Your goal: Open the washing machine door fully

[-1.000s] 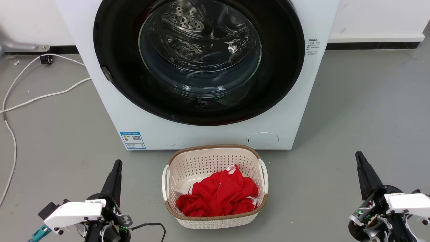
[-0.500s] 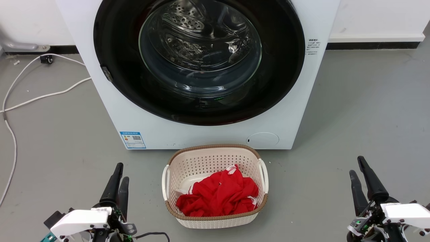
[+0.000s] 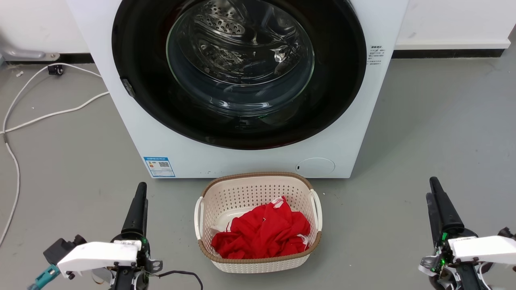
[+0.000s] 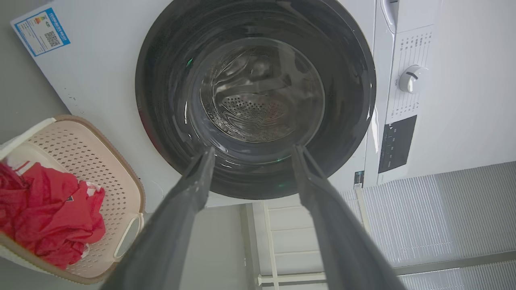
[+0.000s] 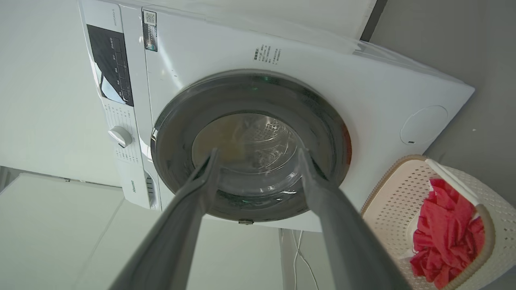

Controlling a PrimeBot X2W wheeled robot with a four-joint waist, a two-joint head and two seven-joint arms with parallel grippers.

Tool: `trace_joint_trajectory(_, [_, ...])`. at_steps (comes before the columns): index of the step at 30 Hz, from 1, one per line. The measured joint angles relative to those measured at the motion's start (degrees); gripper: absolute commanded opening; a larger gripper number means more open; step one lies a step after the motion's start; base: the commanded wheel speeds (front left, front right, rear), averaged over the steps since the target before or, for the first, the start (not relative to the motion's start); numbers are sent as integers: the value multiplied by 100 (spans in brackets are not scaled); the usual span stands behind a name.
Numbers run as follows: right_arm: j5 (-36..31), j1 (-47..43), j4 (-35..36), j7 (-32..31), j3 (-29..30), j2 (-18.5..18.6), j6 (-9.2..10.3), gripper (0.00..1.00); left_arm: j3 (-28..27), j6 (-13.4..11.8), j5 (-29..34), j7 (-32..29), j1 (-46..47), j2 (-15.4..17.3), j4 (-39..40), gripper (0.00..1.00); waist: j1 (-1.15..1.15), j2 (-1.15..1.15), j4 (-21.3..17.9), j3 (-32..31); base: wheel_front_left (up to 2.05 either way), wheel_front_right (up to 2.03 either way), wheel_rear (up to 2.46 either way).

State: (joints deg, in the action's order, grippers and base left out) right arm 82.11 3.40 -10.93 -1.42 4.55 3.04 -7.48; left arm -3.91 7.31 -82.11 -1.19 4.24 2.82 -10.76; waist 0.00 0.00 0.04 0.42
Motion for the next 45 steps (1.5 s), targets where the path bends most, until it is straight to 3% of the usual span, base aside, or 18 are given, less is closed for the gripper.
trace_joint_trajectory(21, [-3100, -131, 611, 459, -196, -3, -1, 100, 301, -65, 2753, 448, 52, 0, 526, 100, 0, 0, 21, 13, 0, 0, 0])
trace_joint_trajectory(45, [-5231, -281, 900, 743, -368, -3, -1, 100, 615, -281, 4958, 855, 80, 53, 560, 100, 0, 0, 20, 22, 0, 0, 0])
